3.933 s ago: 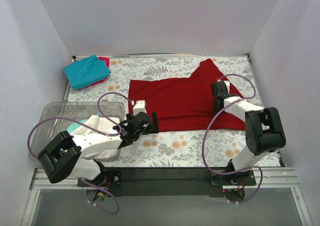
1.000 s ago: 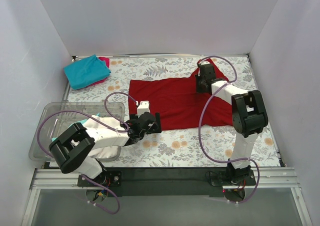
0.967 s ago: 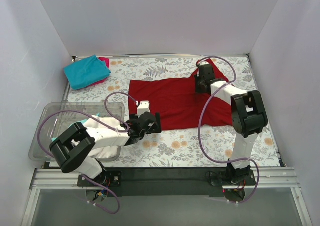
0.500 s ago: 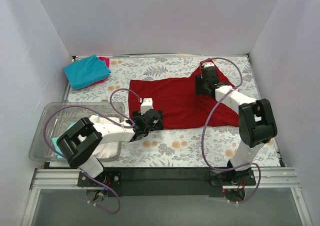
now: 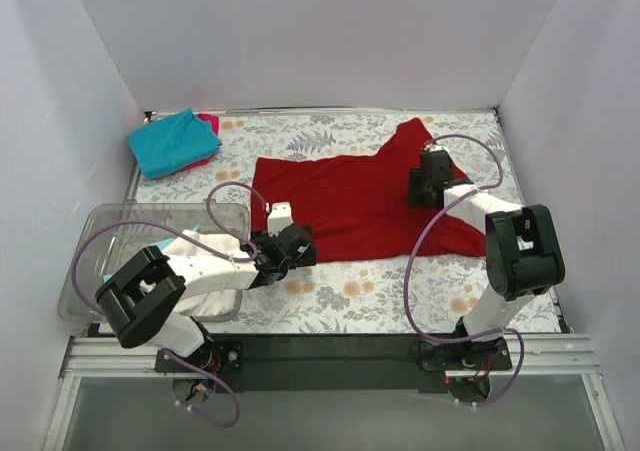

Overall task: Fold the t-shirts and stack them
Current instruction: Fold the tshirt

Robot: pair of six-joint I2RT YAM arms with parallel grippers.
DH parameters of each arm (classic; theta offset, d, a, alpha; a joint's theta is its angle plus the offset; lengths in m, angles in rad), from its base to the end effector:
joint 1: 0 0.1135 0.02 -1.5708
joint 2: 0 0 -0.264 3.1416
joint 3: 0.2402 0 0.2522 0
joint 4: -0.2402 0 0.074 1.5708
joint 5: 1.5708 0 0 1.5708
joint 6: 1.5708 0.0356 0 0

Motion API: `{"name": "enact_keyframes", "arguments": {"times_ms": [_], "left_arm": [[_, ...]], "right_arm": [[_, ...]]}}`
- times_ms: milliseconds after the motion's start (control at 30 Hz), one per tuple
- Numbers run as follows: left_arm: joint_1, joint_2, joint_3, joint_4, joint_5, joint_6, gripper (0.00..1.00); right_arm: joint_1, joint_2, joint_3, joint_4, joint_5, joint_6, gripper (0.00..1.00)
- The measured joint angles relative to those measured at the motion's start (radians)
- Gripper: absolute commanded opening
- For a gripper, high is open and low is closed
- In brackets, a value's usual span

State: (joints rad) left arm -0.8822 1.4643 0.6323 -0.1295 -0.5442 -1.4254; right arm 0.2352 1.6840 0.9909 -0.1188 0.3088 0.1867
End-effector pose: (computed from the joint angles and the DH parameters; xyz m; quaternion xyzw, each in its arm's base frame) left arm 0.1801 -0.1898 0.1497 -0.3242 0.8635 -0.1603 0.3514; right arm 0.3437 0.0712 0.1872 0.0347 0.9189 -0.0630 0.3878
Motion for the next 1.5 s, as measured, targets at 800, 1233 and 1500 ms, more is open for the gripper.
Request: {"name": "enact_keyframes", "arguments": {"times_ms": [800,1233,1500], "left_arm": [[0.108,0.203,0.364,0.154,0.091,0.181,0.98],[0.316,0.384,0.590,0.158,0.178,0.234,0.98],[0.485,0.608,0.807,0.097,0.138,0.232,0.98]], "right_arm": [[-0.111,-0.089,-0.179,0.024,-0.155,0.009,0.58],[-0.111,-0.212,-0.016,-0.138,-0.166,-0.012,0.61],[-0.111,-0.232,0.023,-0.141,-0.186,-0.027,0.62]]}}
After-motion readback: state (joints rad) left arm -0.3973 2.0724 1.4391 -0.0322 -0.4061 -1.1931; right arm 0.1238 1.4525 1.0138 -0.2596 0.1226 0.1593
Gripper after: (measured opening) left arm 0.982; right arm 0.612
